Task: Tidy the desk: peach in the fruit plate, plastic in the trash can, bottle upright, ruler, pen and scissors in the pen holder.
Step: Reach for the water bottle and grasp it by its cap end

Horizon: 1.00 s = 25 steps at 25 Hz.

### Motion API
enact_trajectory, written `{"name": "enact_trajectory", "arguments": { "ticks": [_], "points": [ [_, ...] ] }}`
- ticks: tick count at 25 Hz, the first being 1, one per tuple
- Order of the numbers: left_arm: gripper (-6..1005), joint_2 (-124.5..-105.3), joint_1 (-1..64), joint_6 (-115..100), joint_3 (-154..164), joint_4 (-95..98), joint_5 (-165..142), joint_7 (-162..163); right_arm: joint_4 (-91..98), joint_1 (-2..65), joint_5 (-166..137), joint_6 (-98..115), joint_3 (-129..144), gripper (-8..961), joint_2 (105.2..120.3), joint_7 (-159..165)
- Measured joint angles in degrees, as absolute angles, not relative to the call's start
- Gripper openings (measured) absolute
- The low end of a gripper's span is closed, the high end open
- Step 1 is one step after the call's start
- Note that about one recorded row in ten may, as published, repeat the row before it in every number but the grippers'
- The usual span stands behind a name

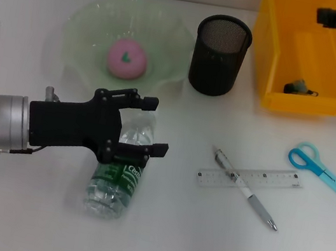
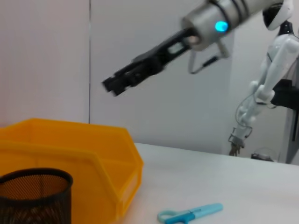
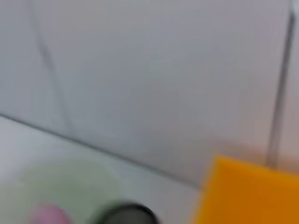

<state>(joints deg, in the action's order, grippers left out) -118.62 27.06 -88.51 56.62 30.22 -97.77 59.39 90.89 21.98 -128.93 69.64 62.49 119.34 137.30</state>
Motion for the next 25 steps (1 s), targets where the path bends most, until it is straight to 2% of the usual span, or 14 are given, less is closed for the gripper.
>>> {"name": "enact_trajectory", "arguments": {
  "ticks": [1,3,4,5,8,16,25],
  "points": [
    [860,-118.63,26.9,-88.6,56.6,30.2,-97.3,59.4,90.9,22.0,-128.9,69.6,62.5,849,119.34,137.3],
    [860,-118.63,26.7,-88.6,56.6,30.2,-96.8,59.4,91.0,14.1,-110.0,70.0,62.8,848,119.46,123.5],
    [860,-118.63,26.7,-88.6,56.6,30.2,-96.8,59.4,91.0,14.1,-110.0,70.0,62.8,848,119.46,123.5],
    [860,-118.61,26.4,-89.1,56.6,30.2,-95.9,59.4,87.2,10.4,-98.1,72.3,62.8,847,119.46,113.3],
    [860,-118.56,26.0,-89.7,56.6,30.3,-94.3,59.5,78.0,7.4,-86.8,79.5,62.5,847,119.37,98.4],
    [860,-118.7,24.0,-89.7,56.8,36.2,-91.7,72.3,57.3,6.8,-84.5,92.6,59.3,845,119.15,78.2],
    [860,-118.7,16.6,-79.0,71.4,61.9,-93.5,103.8,48.5,7.4,-91.1,93.0,49.9,845,119.04,73.0]
  ]
}}
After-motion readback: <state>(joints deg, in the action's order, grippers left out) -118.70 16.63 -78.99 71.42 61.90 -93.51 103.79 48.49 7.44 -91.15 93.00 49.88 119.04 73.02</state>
